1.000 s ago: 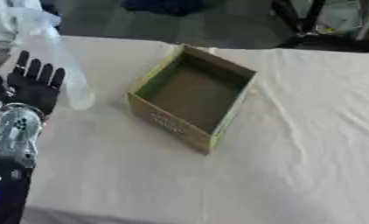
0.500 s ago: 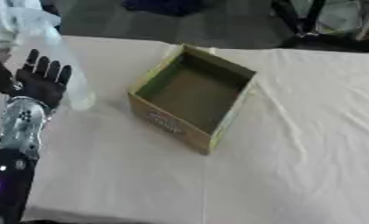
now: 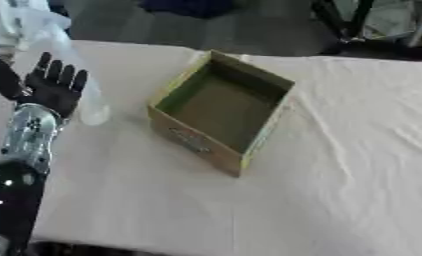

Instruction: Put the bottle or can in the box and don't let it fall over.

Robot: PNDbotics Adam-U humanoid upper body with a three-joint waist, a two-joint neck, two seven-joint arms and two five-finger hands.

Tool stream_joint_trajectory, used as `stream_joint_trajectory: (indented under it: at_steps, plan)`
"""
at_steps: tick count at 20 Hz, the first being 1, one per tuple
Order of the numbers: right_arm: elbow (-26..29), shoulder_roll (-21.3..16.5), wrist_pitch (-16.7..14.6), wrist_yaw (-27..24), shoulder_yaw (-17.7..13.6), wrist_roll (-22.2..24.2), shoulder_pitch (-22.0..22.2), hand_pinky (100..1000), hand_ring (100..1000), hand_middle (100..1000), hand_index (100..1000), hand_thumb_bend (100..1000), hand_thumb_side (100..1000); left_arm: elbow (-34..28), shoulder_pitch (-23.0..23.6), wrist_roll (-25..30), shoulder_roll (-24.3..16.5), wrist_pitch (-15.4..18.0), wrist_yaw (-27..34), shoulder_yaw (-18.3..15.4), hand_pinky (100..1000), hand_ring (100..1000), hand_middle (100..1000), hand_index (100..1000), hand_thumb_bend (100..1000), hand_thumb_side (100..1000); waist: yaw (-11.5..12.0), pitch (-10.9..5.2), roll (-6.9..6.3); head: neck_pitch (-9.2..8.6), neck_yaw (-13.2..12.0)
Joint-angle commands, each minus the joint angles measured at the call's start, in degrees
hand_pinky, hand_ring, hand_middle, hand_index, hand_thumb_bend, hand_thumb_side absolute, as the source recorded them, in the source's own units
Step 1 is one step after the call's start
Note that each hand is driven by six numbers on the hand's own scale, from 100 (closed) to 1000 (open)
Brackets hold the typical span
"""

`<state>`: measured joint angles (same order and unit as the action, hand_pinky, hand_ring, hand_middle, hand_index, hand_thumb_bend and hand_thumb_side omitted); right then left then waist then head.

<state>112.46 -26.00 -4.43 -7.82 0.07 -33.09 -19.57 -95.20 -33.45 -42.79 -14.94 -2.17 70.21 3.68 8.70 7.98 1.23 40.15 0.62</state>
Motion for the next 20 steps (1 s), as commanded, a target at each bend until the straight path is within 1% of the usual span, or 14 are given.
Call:
stream_joint_trajectory:
  at_steps: [1, 11, 20]
  plan:
    - [1.0, -0.9, -0.1, -0.2, -0.1, 0.3, -0.7, 1000, 964, 970, 870, 184, 549, 0.3, -1.8, 0.0, 0.0, 0.2, 0.2, -0.6, 100, 100, 100, 1000, 801, 1000, -0.1, -0.55, -0.02, -0.32, -0.3]
    - [1.1, -0.7, 0.0, -0.3, 0.0, 0.3, -0.6, 1000, 966, 972, 869, 181, 551, 1.9, -3.7, 0.3, -0.2, 1.3, -2.1, -1.3, 100, 100, 100, 1000, 795, 1000, -0.3, -0.27, 0.08, -0.43, -0.7]
    - [1.0, -0.5, 0.0, -0.3, 0.1, 0.3, -0.5, 1000, 966, 973, 870, 178, 552, 3.8, -5.7, -0.6, -0.6, 2.1, -0.6, -2.5, 100, 100, 100, 1000, 803, 1000, -0.4, -0.19, 0.20, -0.41, -1.1]
